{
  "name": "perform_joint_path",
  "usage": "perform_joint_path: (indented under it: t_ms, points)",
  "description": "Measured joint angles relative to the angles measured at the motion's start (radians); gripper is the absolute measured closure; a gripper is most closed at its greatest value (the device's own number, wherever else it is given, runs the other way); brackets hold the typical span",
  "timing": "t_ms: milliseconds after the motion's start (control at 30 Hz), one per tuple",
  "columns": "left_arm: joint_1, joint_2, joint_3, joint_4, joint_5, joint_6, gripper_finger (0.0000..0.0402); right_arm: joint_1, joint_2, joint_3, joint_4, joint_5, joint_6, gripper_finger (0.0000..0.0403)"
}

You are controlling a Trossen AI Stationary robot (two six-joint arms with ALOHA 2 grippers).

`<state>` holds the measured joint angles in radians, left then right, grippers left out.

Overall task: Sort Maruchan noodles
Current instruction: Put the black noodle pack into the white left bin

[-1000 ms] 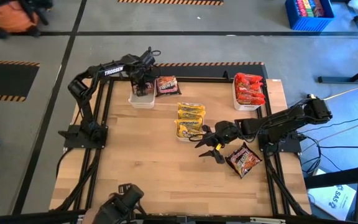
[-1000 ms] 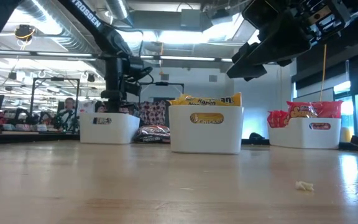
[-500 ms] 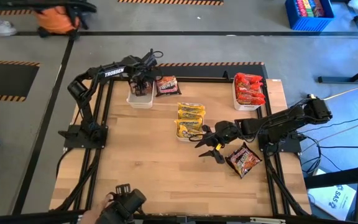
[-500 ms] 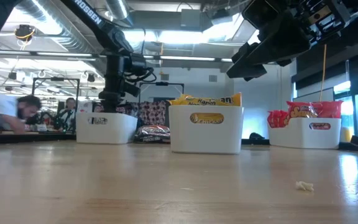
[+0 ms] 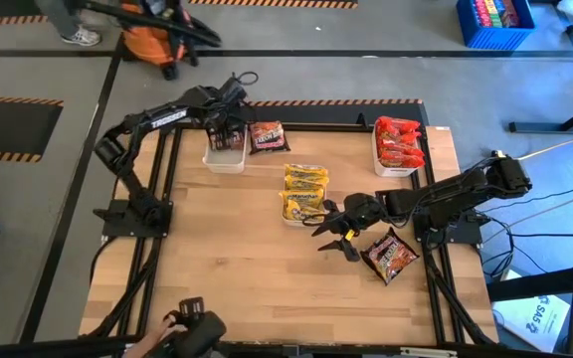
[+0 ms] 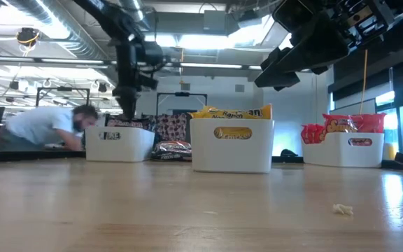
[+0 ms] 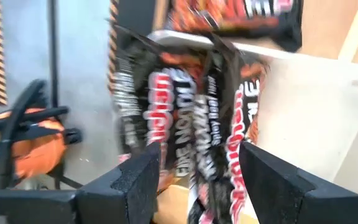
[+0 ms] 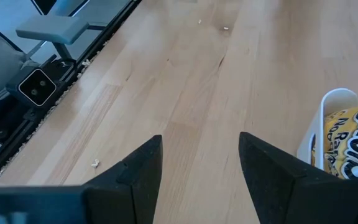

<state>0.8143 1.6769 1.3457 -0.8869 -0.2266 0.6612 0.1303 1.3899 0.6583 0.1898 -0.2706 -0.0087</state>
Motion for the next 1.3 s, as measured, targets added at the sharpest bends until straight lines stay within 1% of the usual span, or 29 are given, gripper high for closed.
perform_joint_path:
  t_ms: [167, 233, 333, 400, 467, 533, 600, 667, 767, 833, 933, 1067, 1133, 1233, 1300]
  points:
    - [-0.019, -0.129, 0.000, 0.041, 0.038, -0.084, 0.0191, 0.000, 0.000, 0.000, 0.000, 0.036, 0.012, 0.0210]
    - [-0.033, -0.179, 0.000, 0.066, 0.096, -0.150, 0.0191, 0.000, 0.000, 0.000, -0.002, 0.058, 0.045, 0.0210]
    - [-0.055, -0.245, 0.000, 0.092, 0.229, -0.261, 0.0191, 0.000, 0.000, 0.000, -0.003, 0.100, 0.105, 0.0210]
    - [-0.076, -0.280, 0.000, 0.098, 0.314, -0.327, 0.0191, 0.000, 0.000, 0.000, -0.004, 0.102, 0.121, 0.0210]
    - [-0.107, -0.309, 0.000, 0.085, 0.358, -0.380, 0.0191, 0.000, 0.000, 0.000, -0.009, 0.084, 0.123, 0.0210]
    - [-0.150, -0.335, -0.001, 0.082, 0.362, -0.434, 0.0191, 0.000, -0.008, 0.000, -0.034, 0.060, 0.118, 0.0210]
    - [-0.205, -0.368, -0.017, 0.092, 0.361, -0.456, 0.0191, 0.002, -0.023, 0.001, -0.064, 0.048, 0.138, 0.0210]
    - [-0.269, -0.396, -0.049, 0.127, 0.362, -0.486, 0.0191, 0.002, -0.061, 0.001, -0.131, 0.041, 0.165, 0.0210]
    - [-0.371, -0.449, -0.137, 0.200, 0.363, -0.535, 0.0191, 0.001, -0.129, 0.001, -0.244, 0.041, 0.199, 0.0210]
    - [-0.438, -0.486, -0.212, 0.284, 0.359, -0.566, 0.0191, 0.002, -0.177, 0.001, -0.325, 0.046, 0.246, 0.0210]
    - [-0.533, -0.532, -0.335, 0.397, 0.328, -0.635, 0.0191, 0.005, -0.235, 0.001, -0.451, 0.046, 0.346, 0.0210]
    - [-0.653, -0.558, -0.483, 0.573, 0.300, -0.711, 0.0191, 0.052, -0.279, 0.001, -0.654, 0.056, 0.485, 0.0210]
    - [-0.707, -0.556, -0.548, 0.673, 0.281, -0.731, 0.0191, 0.086, -0.277, 0.001, -0.738, 0.077, 0.570, 0.0210]
    - [-0.779, -0.542, -0.628, 0.822, 0.230, -0.734, 0.0191, 0.141, -0.277, 0.001, -0.870, 0.076, 0.716, 0.0210]
    - [-0.815, -0.536, -0.668, 0.883, 0.203, -0.736, 0.0191, 0.179, -0.275, 0.001, -0.929, 0.077, 0.805, 0.0210]
